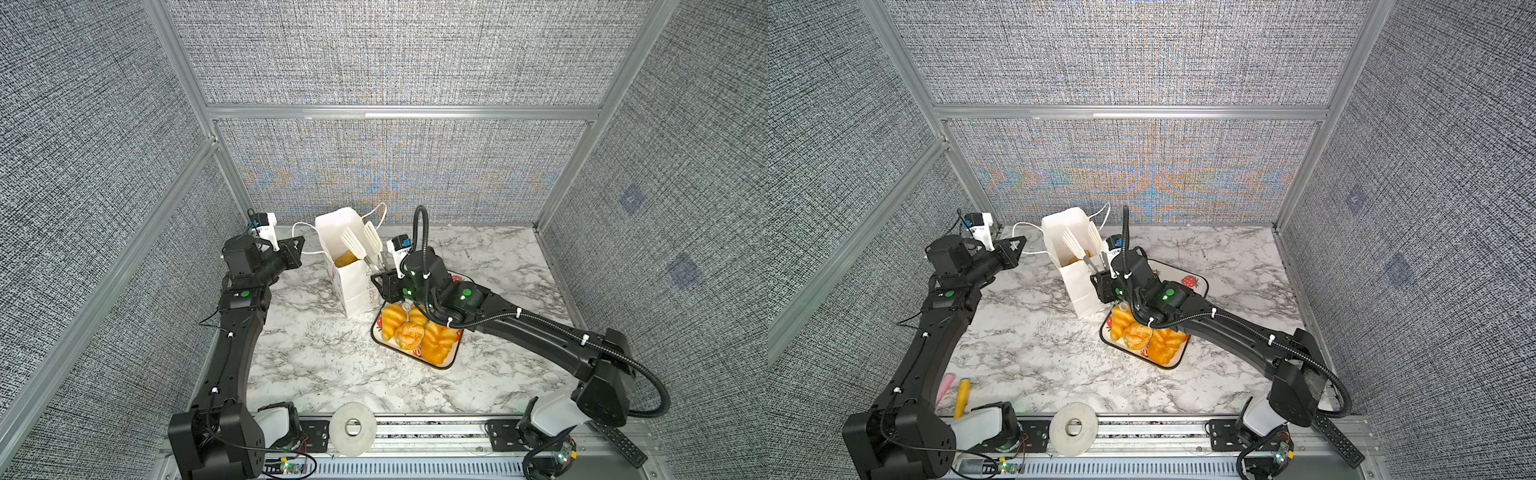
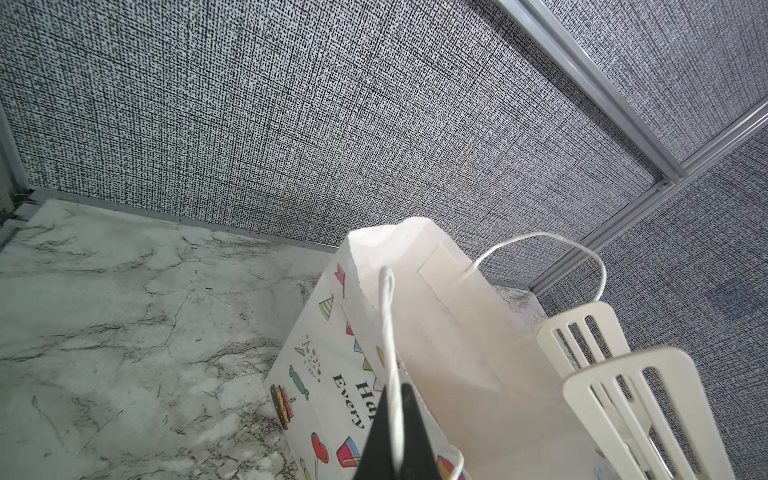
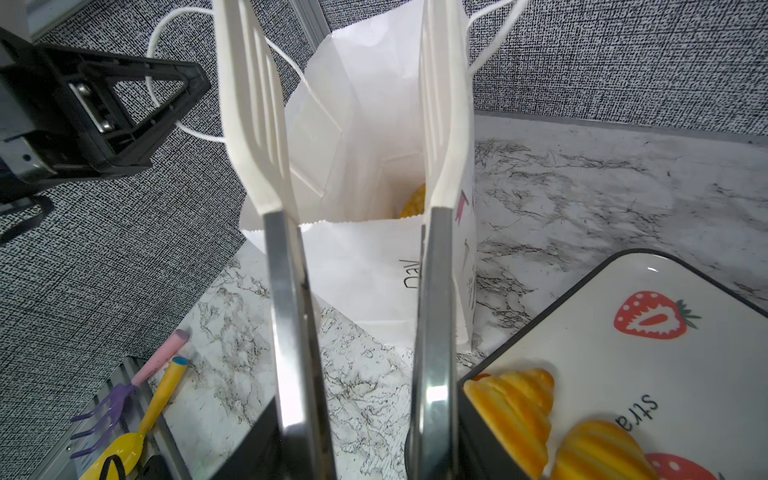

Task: Place the fake bread into the paper bag
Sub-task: 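Lower the croissant into the bag and open the tongs with the right gripper, then raise the open tongs out of the bag and move over the tray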

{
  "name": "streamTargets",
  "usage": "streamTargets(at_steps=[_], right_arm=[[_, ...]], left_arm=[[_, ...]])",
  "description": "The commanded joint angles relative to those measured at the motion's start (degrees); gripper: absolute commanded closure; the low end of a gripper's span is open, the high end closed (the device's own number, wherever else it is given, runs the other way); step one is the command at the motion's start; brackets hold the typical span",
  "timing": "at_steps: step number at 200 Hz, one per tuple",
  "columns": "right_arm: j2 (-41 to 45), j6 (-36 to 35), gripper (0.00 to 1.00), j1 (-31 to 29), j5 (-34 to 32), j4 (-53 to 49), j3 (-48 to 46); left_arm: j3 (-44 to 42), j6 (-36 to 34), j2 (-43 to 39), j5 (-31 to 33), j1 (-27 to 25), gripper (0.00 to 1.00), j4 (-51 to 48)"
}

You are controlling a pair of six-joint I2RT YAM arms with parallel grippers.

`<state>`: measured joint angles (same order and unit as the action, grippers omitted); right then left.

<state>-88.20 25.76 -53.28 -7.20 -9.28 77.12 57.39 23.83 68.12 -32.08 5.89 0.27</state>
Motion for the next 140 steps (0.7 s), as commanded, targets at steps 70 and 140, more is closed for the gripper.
streamTargets(at_steps=[70, 140], right_arm=[[3.63, 0.17, 0.51, -0.01, -2.35, 1.81, -1.95], [7.59, 0.08, 0.51, -0.10, -5.39, 1.11, -4.50]], left_arm=[[0.10, -0.46, 0.20, -0.75, 0.09, 1.00, 0.53], [0.04, -0.28, 0.33, -0.88, 0.15, 1.00, 0.69]])
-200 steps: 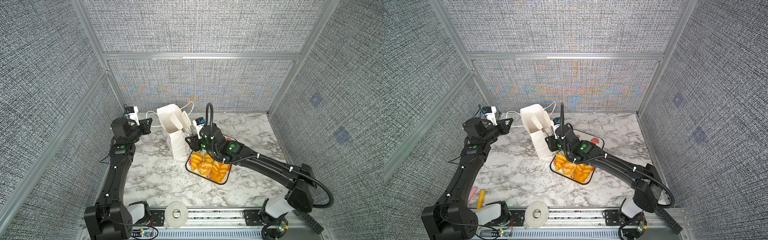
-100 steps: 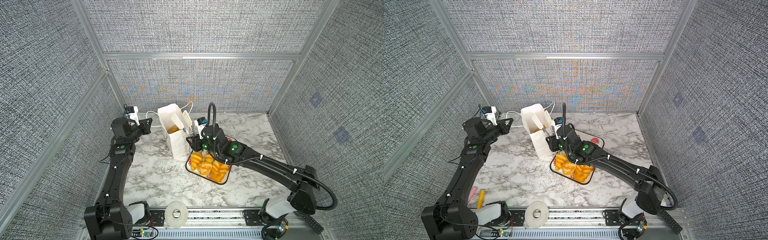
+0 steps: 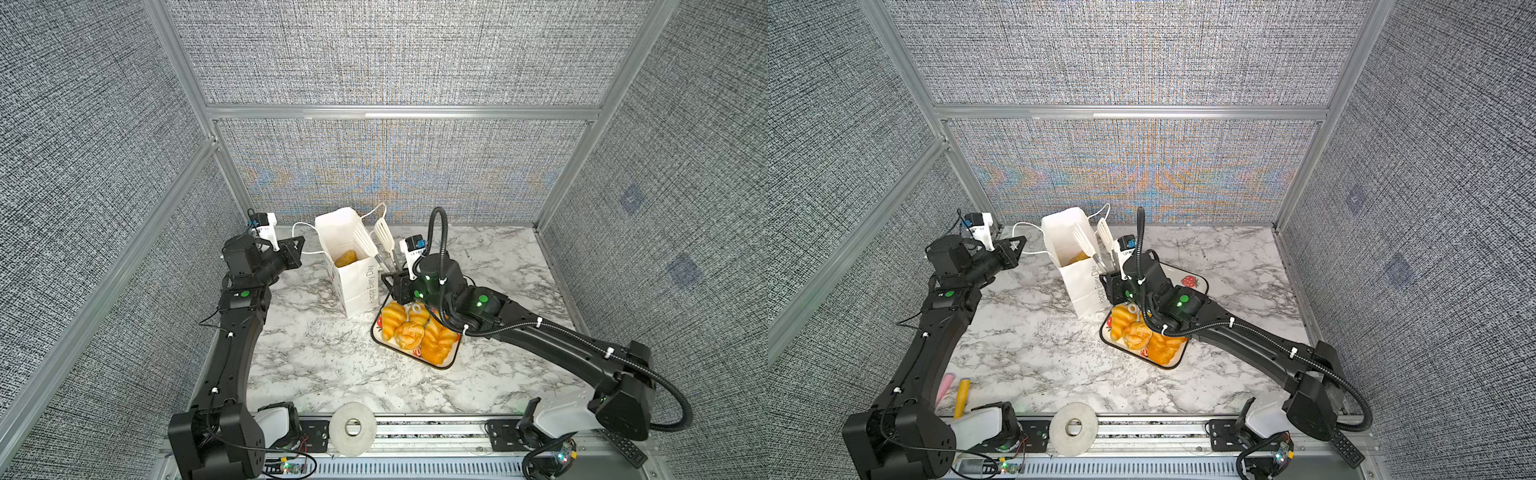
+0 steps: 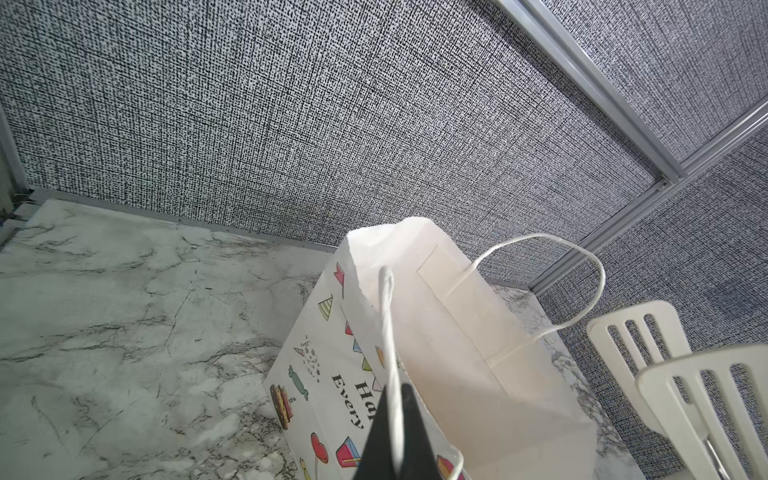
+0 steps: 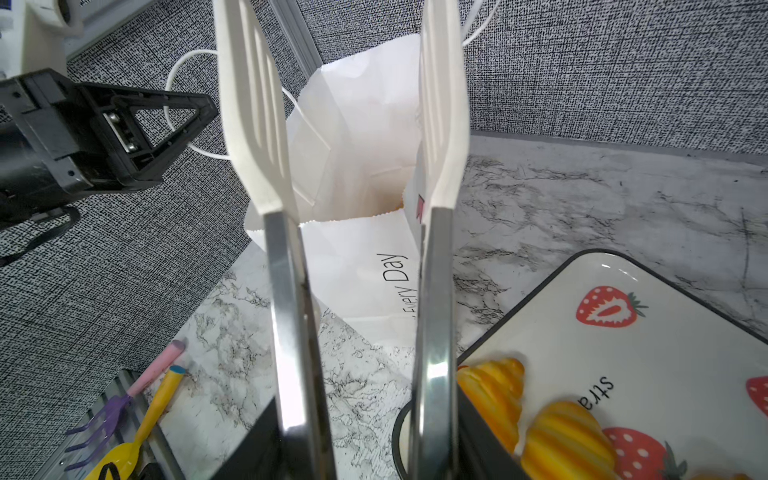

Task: Place the fake bread into the paper bag
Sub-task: 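Raise the open tongs out of the bag and move over the tray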

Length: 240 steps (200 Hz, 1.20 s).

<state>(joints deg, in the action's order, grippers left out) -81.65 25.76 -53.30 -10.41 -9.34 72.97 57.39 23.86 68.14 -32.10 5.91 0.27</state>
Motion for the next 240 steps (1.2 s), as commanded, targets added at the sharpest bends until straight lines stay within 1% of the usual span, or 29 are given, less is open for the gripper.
streamTargets(at_steps=[1, 85, 166, 240], right_arm=[[1.13, 0.04, 0.51, -0.06, -2.21, 1.22, -0.36], [5.50, 0.07, 0.51, -0.05, -5.74, -0.23, -4.64], [10.08, 2.18, 0.51, 0.14, -8.37, -3.31, -10.98], [12.16, 5.33, 0.51, 0.46, -8.87, -5.81, -16.85]], left_arm=[[0.02, -0.30, 0.32, -0.86, 0.14, 1.00, 0.74], [0.02, -0.29, 0.23, -0.91, 0.07, 1.00, 0.70], [0.01, -0.30, 0.08, -0.91, 0.13, 1.00, 0.70], [0.01, -0.21, -0.06, -0.86, 0.10, 1.00, 0.81]])
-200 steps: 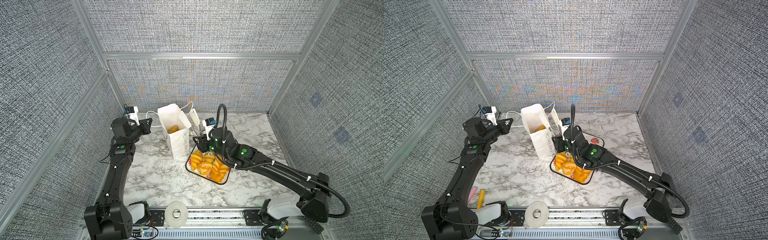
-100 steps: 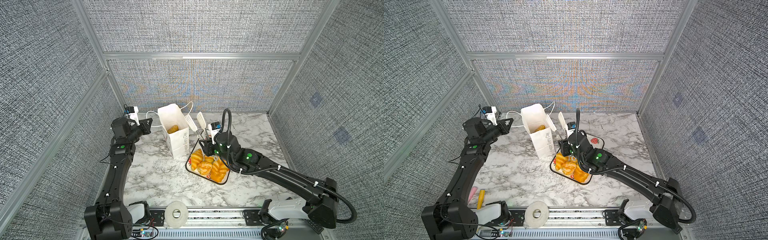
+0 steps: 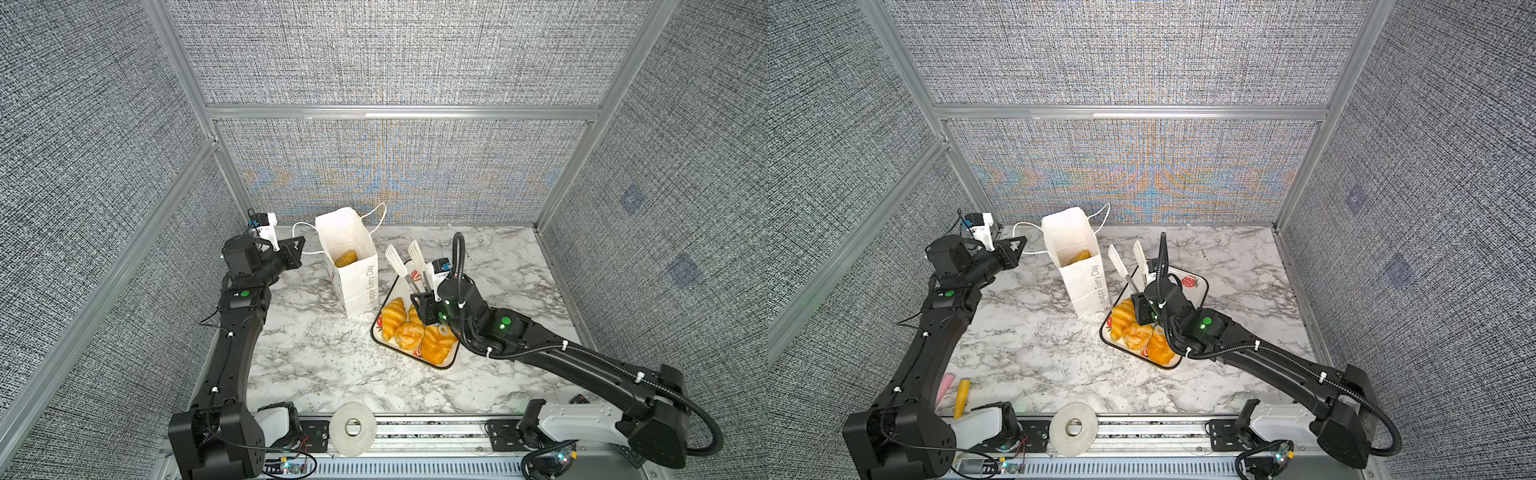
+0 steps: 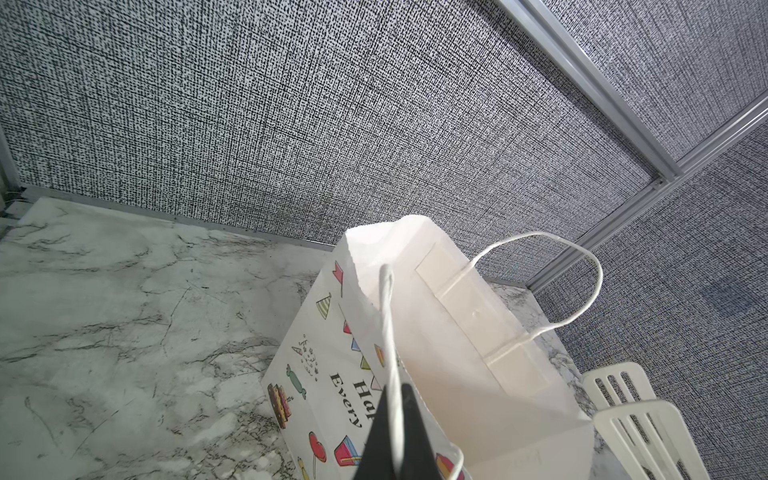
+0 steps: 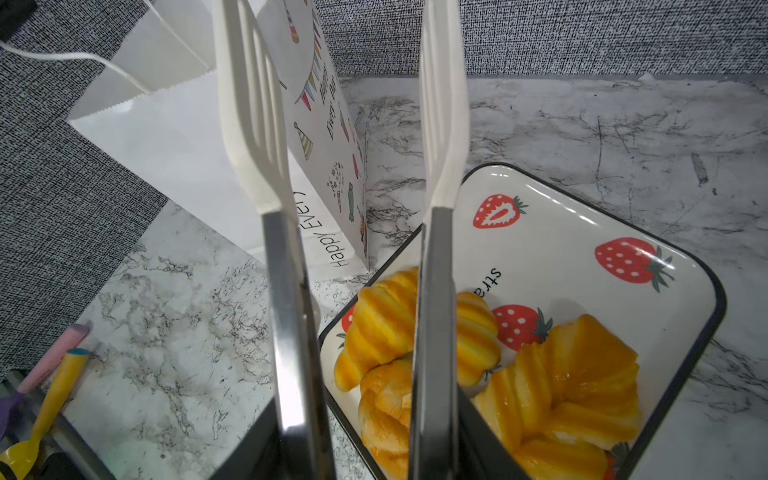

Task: Place the fake bread into the paper bag
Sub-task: 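Raise the open tongs out of the bag and move over the tray, then lower the tongs with the right gripper onto a striped croissant on the tray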

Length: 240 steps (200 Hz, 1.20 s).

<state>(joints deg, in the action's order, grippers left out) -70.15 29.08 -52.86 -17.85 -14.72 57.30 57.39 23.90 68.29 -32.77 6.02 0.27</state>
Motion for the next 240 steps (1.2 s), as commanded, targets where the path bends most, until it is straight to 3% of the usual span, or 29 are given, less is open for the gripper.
streamTargets(at_steps=[1, 240], right_arm=[[0.69, 2.02, 0.51, 0.07, -1.46, -0.46, -1.20], [4.26, 10.81, 0.51, 0.07, 0.27, -6.13, -17.17]], left_arm=[[0.01, -0.26, -0.19, -0.18, 0.02, 1.00, 0.79], [-0.25, 0.09, 0.24, -0.62, 0.03, 1.00, 1.18]])
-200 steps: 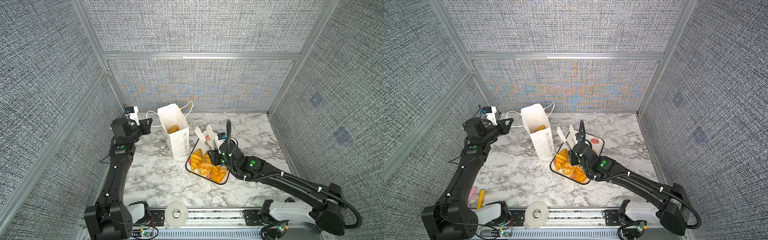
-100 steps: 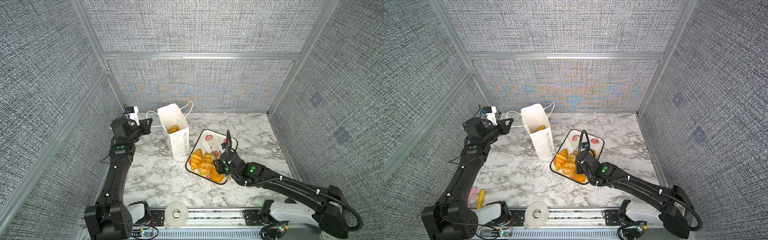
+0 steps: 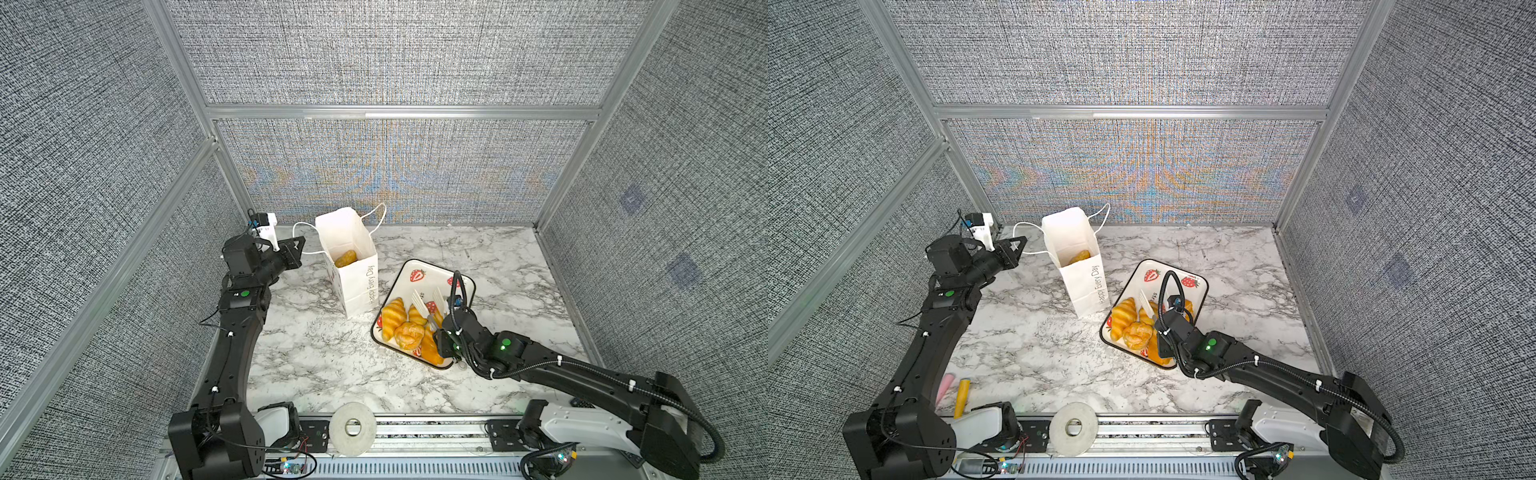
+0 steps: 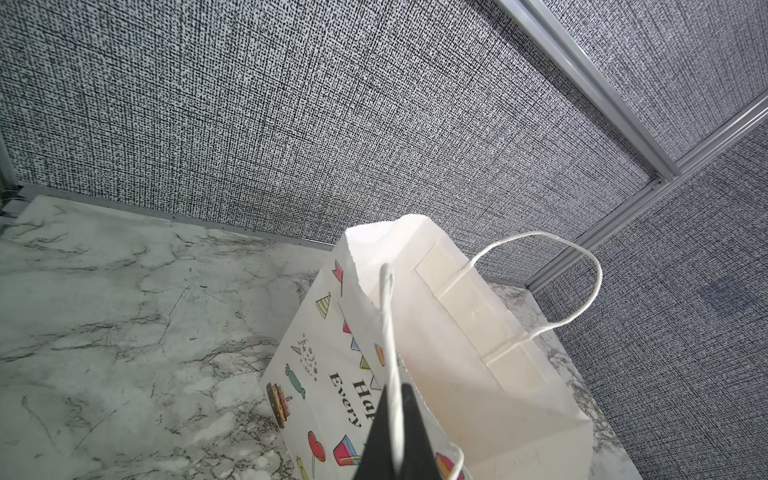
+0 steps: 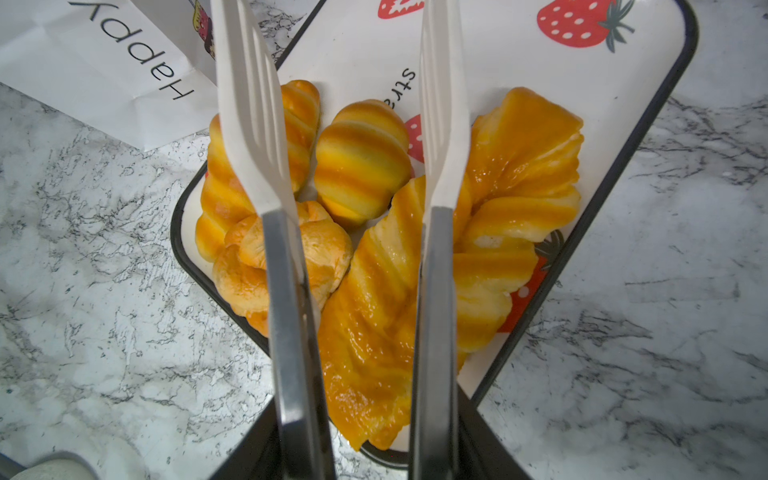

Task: Place the fake bread into the paper bag
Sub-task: 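Lower the tongs with the right gripper onto a striped croissant on the tray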

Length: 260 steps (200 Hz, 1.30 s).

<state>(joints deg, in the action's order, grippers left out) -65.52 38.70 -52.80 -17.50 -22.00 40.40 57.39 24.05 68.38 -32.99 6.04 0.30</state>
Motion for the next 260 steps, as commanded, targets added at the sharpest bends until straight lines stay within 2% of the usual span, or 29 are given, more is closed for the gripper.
streamTargets(at_steps=[1, 260], right_arm=[[-0.39, 1.20, 0.51, -0.05, -0.04, 1.16, -0.34], [-7.69, 1.55, 0.52, -0.10, 2.71, 4.24, -1.20]], left_arm=[[-0.21, -0.06, 0.12, -0.41, -0.03, 1.00, 1.18], [-0.22, 0.13, 0.69, -0.94, 0.02, 1.00, 1.38]])
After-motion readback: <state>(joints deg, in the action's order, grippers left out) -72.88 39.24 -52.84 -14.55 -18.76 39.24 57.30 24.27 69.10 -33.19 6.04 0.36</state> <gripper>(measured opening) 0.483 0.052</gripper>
